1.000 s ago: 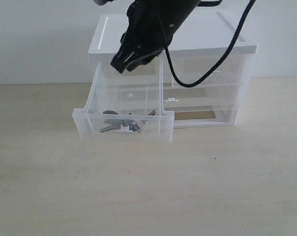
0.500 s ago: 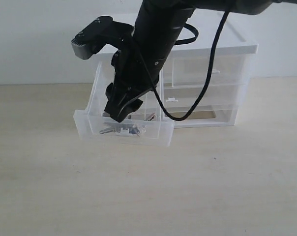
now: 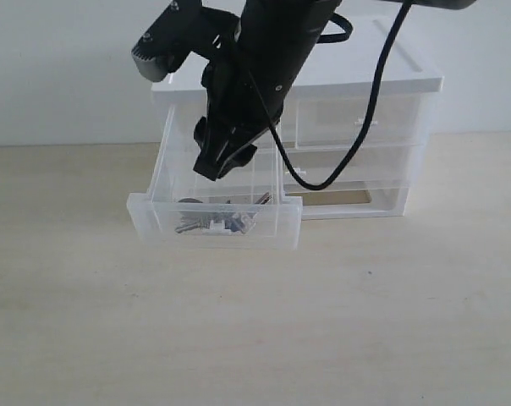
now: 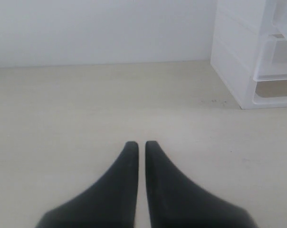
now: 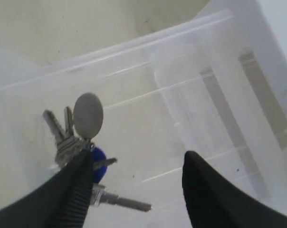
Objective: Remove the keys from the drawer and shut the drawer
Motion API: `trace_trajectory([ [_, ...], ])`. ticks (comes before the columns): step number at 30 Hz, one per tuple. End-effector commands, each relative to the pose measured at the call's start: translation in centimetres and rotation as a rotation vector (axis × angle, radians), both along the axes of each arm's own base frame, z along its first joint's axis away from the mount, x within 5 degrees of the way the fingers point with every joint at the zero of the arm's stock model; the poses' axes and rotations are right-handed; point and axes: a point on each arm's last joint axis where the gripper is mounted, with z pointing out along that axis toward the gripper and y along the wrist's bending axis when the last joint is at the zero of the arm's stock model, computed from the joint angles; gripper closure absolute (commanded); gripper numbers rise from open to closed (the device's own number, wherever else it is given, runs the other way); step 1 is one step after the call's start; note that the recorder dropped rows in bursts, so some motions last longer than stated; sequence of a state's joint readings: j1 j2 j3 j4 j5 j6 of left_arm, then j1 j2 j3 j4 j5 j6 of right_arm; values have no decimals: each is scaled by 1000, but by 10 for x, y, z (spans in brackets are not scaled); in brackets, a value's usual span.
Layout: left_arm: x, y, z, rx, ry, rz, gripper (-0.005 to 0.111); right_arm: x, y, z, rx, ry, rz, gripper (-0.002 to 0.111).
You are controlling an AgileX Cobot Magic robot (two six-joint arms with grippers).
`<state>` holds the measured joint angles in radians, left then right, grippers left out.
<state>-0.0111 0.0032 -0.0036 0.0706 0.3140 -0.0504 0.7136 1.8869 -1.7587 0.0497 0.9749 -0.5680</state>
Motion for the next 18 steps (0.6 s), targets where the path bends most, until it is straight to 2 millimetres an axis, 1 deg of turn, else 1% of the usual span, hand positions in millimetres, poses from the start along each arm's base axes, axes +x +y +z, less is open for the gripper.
trace_trajectory([
  [1, 0, 0, -1, -11, 2, 4, 102, -1, -6, -3, -60, 24, 26, 57],
  [5, 0, 0, -1, -11, 2, 4, 102, 5, -2, -3, -60, 7, 18, 57],
  [10, 0, 0, -1, -11, 2, 4, 102, 20, 8, -7, -112, 50, -12, 57],
  [12, 0, 0, -1, -11, 2, 4, 102, 23, 10, -7, -142, 84, -11, 57],
  [16, 0, 0, -1, -11, 2, 4, 102, 29, 16, -6, -129, 65, -7, 57],
  [18, 0, 0, -1, -11, 2, 4, 102, 30, 17, -9, -134, 71, -7, 57],
])
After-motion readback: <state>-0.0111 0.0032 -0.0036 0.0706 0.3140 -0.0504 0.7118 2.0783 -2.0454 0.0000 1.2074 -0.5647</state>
